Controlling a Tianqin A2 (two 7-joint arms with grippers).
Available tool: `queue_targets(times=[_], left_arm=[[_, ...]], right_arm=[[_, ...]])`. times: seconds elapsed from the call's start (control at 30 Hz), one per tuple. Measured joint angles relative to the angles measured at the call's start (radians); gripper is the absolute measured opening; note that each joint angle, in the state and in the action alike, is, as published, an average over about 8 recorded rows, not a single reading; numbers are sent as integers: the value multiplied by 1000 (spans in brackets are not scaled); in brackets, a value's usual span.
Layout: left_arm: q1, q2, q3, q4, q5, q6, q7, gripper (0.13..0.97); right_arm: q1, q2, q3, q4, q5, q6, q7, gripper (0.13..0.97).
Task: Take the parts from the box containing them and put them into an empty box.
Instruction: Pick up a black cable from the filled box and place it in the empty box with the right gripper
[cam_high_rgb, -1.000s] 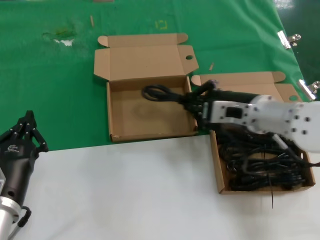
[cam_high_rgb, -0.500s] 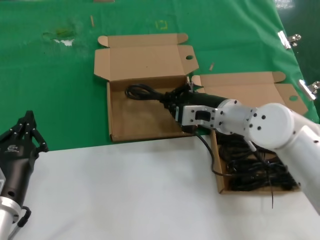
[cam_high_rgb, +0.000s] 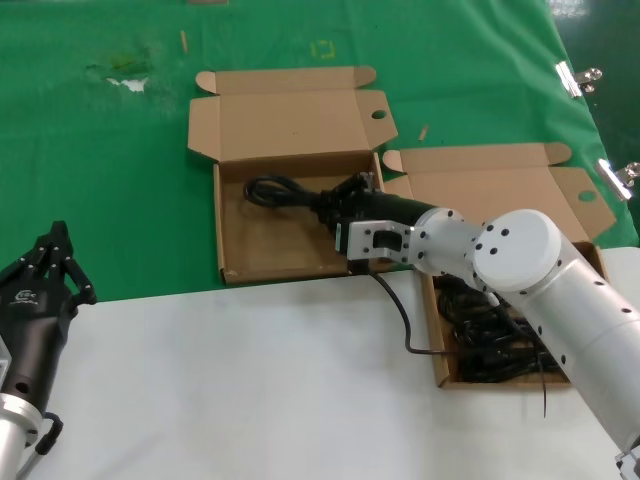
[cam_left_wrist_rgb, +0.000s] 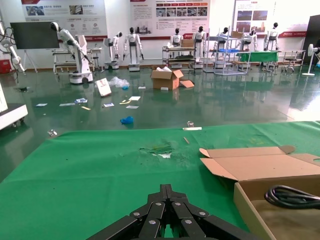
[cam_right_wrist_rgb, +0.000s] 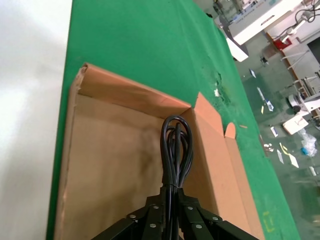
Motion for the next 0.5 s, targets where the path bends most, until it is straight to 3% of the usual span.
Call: queue_targets(times=[0.27, 0.5], left_arm=[[0, 0, 0, 0, 0, 0, 0, 140], [0, 0, 0, 0, 0, 0, 0, 140]], right_arm=[[-7, -3, -3, -17, 19, 5, -29, 196], [-19, 14, -8, 23, 5, 4, 13, 254]])
